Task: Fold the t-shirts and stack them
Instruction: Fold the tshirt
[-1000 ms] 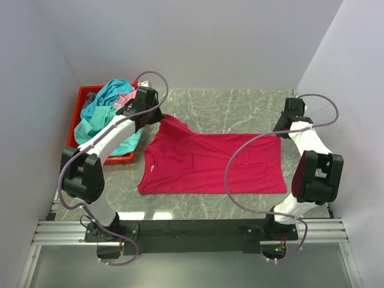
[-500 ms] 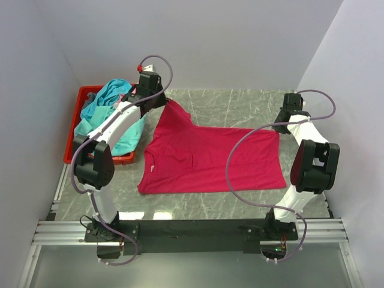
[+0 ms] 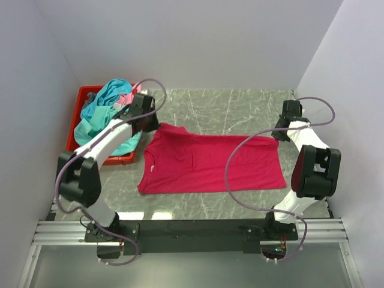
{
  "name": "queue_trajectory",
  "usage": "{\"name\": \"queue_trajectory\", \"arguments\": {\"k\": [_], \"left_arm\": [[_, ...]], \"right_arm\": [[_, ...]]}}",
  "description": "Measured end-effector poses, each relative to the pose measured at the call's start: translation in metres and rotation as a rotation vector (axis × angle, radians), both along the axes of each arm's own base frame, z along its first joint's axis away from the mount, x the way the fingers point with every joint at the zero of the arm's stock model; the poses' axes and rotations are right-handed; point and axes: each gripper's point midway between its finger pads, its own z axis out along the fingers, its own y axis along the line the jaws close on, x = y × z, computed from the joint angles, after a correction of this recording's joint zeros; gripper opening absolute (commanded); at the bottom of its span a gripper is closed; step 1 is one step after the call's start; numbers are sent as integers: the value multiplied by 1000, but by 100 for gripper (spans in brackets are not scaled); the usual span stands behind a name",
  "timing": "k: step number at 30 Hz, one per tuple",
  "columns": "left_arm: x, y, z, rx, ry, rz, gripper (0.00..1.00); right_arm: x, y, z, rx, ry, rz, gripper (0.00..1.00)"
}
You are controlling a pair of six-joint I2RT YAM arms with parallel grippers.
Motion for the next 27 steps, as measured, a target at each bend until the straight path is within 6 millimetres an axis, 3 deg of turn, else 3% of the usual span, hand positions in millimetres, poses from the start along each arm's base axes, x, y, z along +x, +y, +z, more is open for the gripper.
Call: {"name": "queue_trajectory", "arguments": {"k": [3, 7, 11, 15, 27], "left_arm": [[-32, 9, -1, 1, 37, -10, 0], [-60, 11, 12, -26, 43, -41, 0], [-85, 1, 19, -47, 56, -93, 0], [-115, -13, 14, -46, 115, -165, 0], [-174, -22, 13, -53, 221, -227, 0]], "right_arm": [[-16, 2, -5, 5, 27, -2, 0], [-31, 5, -11, 13, 57, 1, 0], [-45, 7, -13, 15, 91, 2, 0], [-53, 7, -11, 7, 111, 1, 0], [-68, 2, -11, -30, 166, 7, 0]]}}
